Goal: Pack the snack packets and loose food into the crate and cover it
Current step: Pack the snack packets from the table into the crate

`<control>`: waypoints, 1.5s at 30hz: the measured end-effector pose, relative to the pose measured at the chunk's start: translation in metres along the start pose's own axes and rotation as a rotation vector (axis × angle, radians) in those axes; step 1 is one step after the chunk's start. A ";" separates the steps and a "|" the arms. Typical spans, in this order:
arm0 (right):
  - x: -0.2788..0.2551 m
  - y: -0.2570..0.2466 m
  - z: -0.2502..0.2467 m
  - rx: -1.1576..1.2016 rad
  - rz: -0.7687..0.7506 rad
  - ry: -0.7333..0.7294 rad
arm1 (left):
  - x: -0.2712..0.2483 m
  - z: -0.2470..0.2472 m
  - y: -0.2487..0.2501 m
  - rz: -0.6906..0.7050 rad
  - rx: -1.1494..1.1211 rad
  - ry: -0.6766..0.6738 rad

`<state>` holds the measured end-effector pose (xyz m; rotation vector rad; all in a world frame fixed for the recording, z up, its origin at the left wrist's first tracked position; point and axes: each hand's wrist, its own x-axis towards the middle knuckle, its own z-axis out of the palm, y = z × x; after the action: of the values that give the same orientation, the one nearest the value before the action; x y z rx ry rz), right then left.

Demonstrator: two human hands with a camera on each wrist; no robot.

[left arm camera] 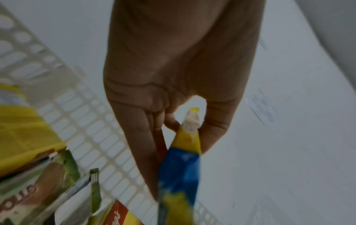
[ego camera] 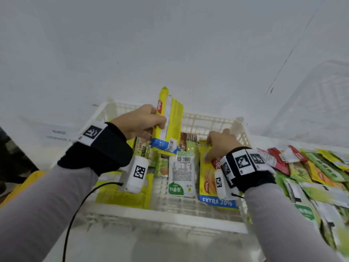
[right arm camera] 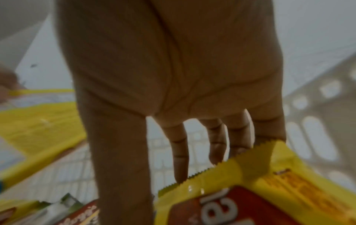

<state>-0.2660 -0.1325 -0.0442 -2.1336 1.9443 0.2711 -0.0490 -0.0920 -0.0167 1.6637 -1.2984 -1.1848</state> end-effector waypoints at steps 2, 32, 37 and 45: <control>0.000 0.004 0.001 -0.034 0.024 -0.016 | -0.005 -0.002 -0.002 0.001 0.108 -0.086; -0.049 -0.021 -0.026 -0.285 -0.812 -0.035 | -0.011 0.057 -0.045 0.257 1.083 -0.942; -0.078 -0.044 0.025 -0.703 -0.933 -0.349 | -0.011 0.055 -0.043 0.248 1.238 -0.960; -0.063 -0.035 0.015 -0.208 -0.705 -0.698 | -0.012 0.050 -0.040 0.164 1.217 -0.999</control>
<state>-0.2370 -0.0650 -0.0381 -2.2568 0.7634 0.9368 -0.0841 -0.0704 -0.0672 1.5764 -3.1685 -1.2143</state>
